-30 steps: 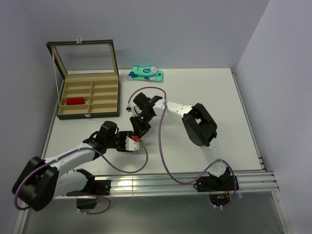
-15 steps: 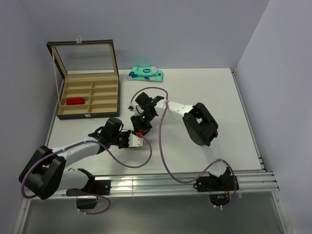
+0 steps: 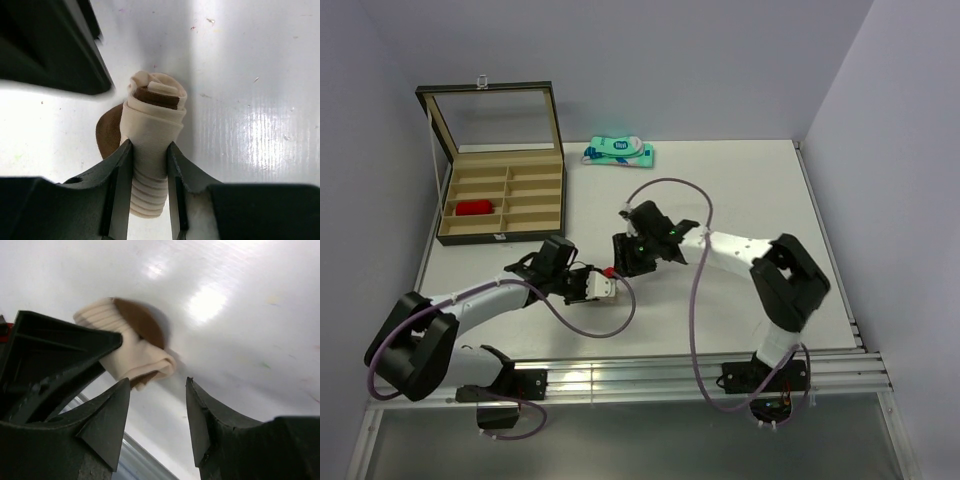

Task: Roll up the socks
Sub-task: Roll the sock at the center of the board.

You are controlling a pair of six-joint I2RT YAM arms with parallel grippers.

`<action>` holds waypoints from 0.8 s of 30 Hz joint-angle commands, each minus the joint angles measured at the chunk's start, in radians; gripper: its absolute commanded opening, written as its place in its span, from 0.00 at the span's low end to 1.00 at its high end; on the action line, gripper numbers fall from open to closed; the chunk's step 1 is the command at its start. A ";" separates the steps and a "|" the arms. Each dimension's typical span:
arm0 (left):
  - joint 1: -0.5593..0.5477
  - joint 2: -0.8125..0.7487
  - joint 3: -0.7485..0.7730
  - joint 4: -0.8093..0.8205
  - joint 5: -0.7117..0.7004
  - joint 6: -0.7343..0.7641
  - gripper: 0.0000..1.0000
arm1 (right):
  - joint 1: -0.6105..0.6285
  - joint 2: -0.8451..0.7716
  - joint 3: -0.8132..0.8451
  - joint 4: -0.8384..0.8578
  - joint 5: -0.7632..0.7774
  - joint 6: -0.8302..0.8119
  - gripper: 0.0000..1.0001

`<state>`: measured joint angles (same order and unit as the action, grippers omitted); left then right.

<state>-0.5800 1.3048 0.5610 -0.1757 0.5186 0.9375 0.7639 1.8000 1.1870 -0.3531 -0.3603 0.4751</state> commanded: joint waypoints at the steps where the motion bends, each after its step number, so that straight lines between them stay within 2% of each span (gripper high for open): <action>1: -0.006 0.045 0.013 -0.162 0.061 -0.026 0.02 | -0.017 -0.174 -0.154 0.214 0.194 0.105 0.56; 6: 0.000 0.085 0.043 -0.215 0.080 -0.011 0.01 | -0.018 -0.396 -0.371 0.348 0.313 0.168 0.57; 10: 0.035 0.155 0.112 -0.329 0.127 0.020 0.01 | -0.009 -0.629 -0.576 0.489 0.357 0.175 0.57; 13: 0.069 0.215 0.175 -0.424 0.169 0.052 0.01 | 0.041 -0.723 -0.638 0.509 0.459 0.140 0.57; 16: 0.091 0.280 0.238 -0.494 0.198 0.086 0.01 | 0.175 -0.740 -0.635 0.484 0.588 0.100 0.58; 19: 0.098 0.338 0.286 -0.571 0.202 0.115 0.01 | 0.303 -0.687 -0.592 0.456 0.701 0.024 0.58; 24: 0.109 0.421 0.345 -0.660 0.196 0.144 0.01 | 0.451 -0.500 -0.460 0.398 0.855 -0.096 0.58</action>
<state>-0.4709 1.6382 0.9180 -0.6140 0.7517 1.0470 1.1496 1.2236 0.6312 0.0444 0.3264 0.4866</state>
